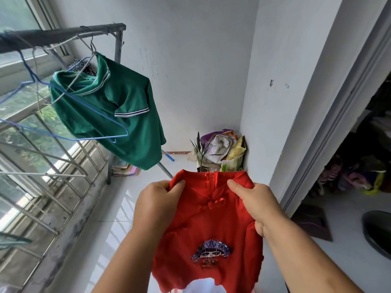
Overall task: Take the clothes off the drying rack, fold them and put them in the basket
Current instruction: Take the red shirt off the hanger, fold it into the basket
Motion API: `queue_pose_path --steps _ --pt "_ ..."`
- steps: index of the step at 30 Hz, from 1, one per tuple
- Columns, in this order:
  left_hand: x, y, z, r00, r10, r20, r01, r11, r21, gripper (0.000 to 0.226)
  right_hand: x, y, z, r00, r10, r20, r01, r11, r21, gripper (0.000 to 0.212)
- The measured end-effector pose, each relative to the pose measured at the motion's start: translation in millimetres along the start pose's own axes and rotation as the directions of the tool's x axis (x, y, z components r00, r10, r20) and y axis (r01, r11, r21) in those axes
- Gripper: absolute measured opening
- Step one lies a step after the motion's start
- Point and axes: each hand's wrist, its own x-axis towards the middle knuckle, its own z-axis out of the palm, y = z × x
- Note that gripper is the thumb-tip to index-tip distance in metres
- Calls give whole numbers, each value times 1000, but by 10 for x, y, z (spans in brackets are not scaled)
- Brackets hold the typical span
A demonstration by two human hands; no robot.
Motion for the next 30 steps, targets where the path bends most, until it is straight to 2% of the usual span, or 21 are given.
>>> queue_pose_path --steps 4,9,13,17,21,26,28,30 --pt "-8 69 113 997 2 -80 -3 1000 -3 52 -19 -55 98 996 -15 -84 15 1000 2 36" --pt "-98 182 223 998 -27 -52 21 994 -108 55 -47 -140 180 990 -45 -134 51 998 41 31" --pt "-137 217 333 999 -50 -2 49 978 -205 55 -95 -155 300 996 -42 -82 45 998 38 37" --pt "-150 232 361 997 -66 44 74 971 -226 53 -109 -131 378 1000 -4 -20 6 995 97 58" --pt "-138 222 315 995 -95 40 102 960 -259 48 -112 -98 375 998 -24 51 17 991 131 48" --pt "-65 111 175 995 -87 -52 73 970 -234 49 -159 -163 204 995 -102 9 102 993 62 47" --pt "-13 28 109 992 -75 -102 48 968 -246 45 -172 -171 83 983 -154 99 158 987 -26 42" --pt "38 -20 43 986 -76 -148 29 955 -295 38 -231 -210 -37 937 -126 327 170 979 -111 50"
